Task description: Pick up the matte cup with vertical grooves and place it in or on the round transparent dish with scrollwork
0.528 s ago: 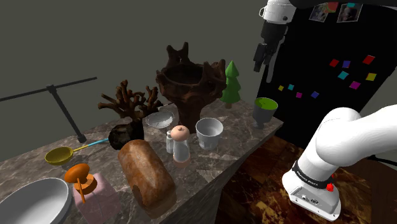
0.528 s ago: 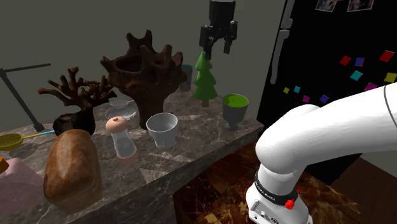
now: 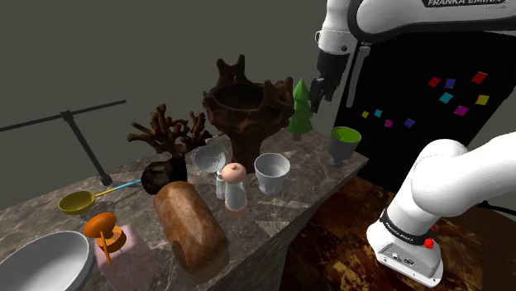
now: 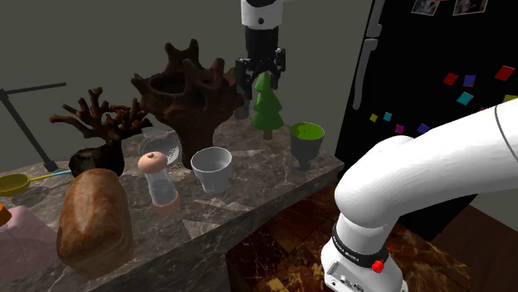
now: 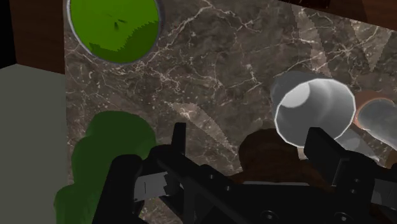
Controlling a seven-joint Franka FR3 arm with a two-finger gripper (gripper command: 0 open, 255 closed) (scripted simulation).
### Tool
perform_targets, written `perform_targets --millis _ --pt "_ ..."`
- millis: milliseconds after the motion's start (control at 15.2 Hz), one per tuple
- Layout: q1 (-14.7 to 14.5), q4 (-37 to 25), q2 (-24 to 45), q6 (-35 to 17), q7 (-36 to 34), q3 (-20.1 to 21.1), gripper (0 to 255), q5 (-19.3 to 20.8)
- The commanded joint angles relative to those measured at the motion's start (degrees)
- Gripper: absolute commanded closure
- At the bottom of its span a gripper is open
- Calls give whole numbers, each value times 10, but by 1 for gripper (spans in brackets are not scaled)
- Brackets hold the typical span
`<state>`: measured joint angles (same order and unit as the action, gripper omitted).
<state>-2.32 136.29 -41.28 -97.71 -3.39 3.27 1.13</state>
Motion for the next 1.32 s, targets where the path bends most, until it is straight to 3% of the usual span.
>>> perform_targets --millis 0,726,1254 --pt "-8 16 7 -21 -28 25 0 -9" --pt "-34 34 145 -157 -170 156 0 -23" --pt "-20 -9 296 -237 -293 256 0 26"
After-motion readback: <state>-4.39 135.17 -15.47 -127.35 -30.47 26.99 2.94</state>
